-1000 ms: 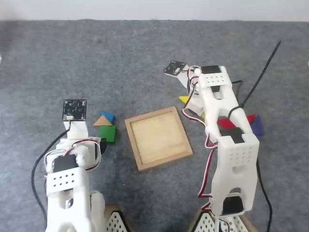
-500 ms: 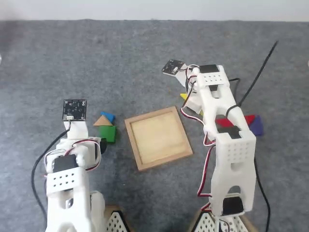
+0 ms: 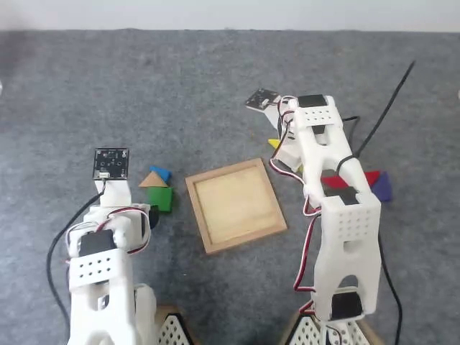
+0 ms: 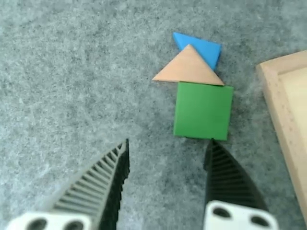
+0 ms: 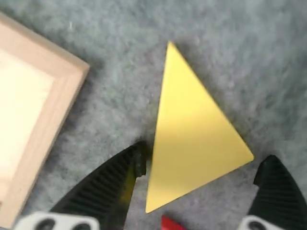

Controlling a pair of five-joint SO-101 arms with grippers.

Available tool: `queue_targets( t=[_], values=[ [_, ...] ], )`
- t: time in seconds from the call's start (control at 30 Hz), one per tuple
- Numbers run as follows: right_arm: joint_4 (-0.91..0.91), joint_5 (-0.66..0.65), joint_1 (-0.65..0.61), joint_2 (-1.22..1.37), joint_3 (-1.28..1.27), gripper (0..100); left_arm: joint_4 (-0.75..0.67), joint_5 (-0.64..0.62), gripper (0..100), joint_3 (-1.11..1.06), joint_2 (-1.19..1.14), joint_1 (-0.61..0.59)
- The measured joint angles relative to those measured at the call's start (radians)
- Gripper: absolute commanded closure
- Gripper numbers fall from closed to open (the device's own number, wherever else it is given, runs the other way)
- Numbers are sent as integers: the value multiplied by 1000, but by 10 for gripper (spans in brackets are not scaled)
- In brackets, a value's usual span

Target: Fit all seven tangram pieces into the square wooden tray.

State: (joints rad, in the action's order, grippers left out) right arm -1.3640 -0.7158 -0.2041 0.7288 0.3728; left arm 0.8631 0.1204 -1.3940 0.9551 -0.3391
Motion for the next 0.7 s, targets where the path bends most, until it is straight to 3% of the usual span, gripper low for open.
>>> queue_targets(
  t=[0.3, 0.7],
  values=[
    [0, 6, -12, 0, 6, 790, 0, 0, 750, 0, 0, 0],
    [3, 5, -17, -2, 6, 660, 0, 0, 750, 0, 0, 0]
  ],
)
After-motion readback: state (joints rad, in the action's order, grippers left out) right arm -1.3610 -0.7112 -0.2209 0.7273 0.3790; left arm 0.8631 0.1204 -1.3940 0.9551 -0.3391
